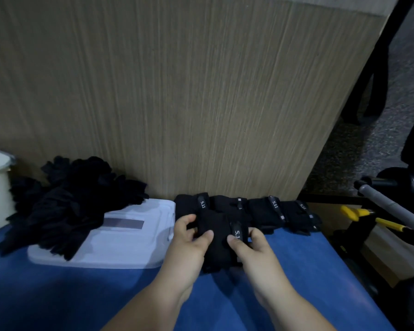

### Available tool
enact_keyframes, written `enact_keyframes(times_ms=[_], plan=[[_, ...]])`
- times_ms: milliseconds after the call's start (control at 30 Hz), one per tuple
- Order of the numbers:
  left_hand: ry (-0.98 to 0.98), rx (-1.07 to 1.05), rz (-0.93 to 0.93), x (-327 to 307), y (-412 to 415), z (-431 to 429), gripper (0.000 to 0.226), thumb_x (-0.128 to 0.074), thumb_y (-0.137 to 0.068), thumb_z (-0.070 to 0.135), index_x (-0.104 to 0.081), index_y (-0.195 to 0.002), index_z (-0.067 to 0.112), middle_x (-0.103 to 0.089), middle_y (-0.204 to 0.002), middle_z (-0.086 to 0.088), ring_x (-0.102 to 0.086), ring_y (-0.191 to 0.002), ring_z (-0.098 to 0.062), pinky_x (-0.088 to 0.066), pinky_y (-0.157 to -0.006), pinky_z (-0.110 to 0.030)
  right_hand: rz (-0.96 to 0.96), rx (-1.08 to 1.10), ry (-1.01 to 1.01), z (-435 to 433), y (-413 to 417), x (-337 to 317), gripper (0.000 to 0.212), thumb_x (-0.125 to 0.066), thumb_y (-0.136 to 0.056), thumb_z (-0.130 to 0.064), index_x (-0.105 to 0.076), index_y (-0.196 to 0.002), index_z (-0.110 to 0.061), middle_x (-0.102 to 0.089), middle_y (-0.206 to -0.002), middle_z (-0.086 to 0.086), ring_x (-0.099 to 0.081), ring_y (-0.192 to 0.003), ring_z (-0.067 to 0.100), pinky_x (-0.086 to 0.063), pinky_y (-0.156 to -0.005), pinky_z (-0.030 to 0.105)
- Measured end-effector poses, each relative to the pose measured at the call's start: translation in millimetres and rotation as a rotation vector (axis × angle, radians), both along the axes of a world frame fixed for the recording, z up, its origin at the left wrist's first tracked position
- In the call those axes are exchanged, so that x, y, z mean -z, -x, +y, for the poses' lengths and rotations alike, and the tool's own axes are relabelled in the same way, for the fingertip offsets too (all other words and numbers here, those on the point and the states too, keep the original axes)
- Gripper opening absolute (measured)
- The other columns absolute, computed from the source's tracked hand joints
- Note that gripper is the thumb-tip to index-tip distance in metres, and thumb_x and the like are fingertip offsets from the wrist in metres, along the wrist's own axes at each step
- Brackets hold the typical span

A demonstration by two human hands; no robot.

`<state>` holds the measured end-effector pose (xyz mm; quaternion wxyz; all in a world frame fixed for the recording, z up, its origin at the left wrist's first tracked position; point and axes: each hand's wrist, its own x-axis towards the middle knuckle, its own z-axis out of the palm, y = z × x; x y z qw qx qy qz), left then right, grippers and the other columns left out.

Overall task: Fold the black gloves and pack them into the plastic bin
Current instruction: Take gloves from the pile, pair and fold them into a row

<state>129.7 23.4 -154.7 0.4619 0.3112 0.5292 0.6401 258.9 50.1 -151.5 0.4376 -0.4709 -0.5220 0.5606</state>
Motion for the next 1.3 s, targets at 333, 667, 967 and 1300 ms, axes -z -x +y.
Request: enact_keyframes(times_ms=[333,667,967,1300], plan=[[-0.051,-0.107,0.112,-35.4,42.6,56.1,0.045,-0.057,-0.094,0.009,-0.037,-0.128,0.03,-0.063,-0.107,0.001,-0.065,-0.095,-0.018,-0.056,-0.084,-0.04,-0.286,0.133,-0.284,55.7,51.0,-34.0,0.016,-0.068,-0.084,-0.035,-0.06,-0.084,-0.021,-0.068,-0.079,-0.001,-0.065,-0.08,0.018,-0.053,-0.077,0.04],[0.127,-0.112,0.446,-13.1,71.4,96.6,0.059,-0.055,-0.094,0.016,-0.024,-0.143,0.024,-0.055,-0.129,-0.007,-0.058,-0.112,-0.025,-0.048,-0.098,-0.044,-0.671,0.162,-0.363,98.8,78.8,-11.4,0.043,-0.059,-0.084,-0.052,-0.036,-0.116,-0.035,-0.064,-0.086,-0.012,-0.061,-0.087,0.015,-0.048,-0.086,0.041],[0.04,-0.156,1.271,5.8,76.0,98.7,0.04,-0.05,-0.093,0.019,-0.048,-0.132,0.027,-0.037,-0.139,0.008,-0.03,-0.126,-0.016,-0.028,-0.103,-0.03,-1.018,0.199,-0.811,109.3,83.0,21.4,0.042,-0.064,-0.083,-0.037,-0.05,-0.122,-0.031,-0.05,-0.123,-0.001,-0.042,-0.12,0.022,-0.038,-0.1,0.045],[0.233,0.202,1.393,21.9,82.5,102.4,0.05,-0.022,-0.104,0.036,-0.021,-0.152,0.024,-0.013,-0.16,0.01,-0.003,-0.148,-0.008,-0.01,-0.12,-0.033,-1.19,-0.17,-0.754,116.9,77.6,30.6,0.09,0.018,-0.074,-0.054,-0.018,-0.152,-0.027,-0.017,-0.159,-0.013,-0.004,-0.147,0.004,0.005,-0.113,0.023]])
